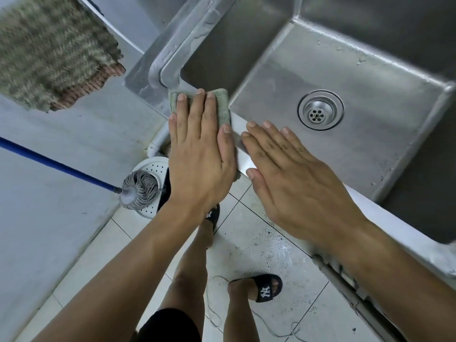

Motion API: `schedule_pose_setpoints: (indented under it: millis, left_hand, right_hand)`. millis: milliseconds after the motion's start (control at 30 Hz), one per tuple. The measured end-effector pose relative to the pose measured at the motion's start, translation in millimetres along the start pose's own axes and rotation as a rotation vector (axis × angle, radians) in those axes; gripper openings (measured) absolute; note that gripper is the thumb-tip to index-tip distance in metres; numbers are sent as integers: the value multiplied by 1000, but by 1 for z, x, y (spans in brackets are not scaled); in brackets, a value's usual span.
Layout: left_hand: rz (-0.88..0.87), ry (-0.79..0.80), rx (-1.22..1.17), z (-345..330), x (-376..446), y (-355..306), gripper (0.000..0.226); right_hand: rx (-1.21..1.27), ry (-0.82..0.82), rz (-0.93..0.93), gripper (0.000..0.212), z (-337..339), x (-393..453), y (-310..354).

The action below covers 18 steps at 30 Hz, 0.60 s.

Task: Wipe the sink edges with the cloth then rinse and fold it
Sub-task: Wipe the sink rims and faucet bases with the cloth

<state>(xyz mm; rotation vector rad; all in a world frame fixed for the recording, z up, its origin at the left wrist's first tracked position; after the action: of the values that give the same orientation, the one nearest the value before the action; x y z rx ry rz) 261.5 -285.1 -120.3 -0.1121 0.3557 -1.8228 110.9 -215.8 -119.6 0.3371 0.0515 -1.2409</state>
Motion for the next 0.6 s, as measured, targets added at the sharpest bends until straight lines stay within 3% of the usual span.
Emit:
schedule_pose_setpoints:
  millis: [100,300,500,600]
  left_hand:
    - [-58,30,47,4,1,5,58]
    - [40,-3,-36,10,13,13,58]
    - [-88,71,50,10,5,11,59]
    - [-29,38,38,18,25,20,59]
  right_hand:
    - [-17,7,10,59,-3,-1,1]
    - [-22,-27,26,56,-6,0,2]
    - [4,-33,34,56,-6,2,1]
    - [9,-30,36,56,-5,3,0]
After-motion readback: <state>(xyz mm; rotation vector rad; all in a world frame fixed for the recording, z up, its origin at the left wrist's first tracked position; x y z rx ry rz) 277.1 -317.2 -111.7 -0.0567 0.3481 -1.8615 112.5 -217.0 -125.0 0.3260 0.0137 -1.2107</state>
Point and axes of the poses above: each hand's wrist, its own x-axis towards the middle knuckle, its own z-axis out of the back of the hand, y = z × x, the point moved 2 cm from there along x, towards the middle knuckle, and after that the axes turned 15 degrees about y, right-handed, at the moved point
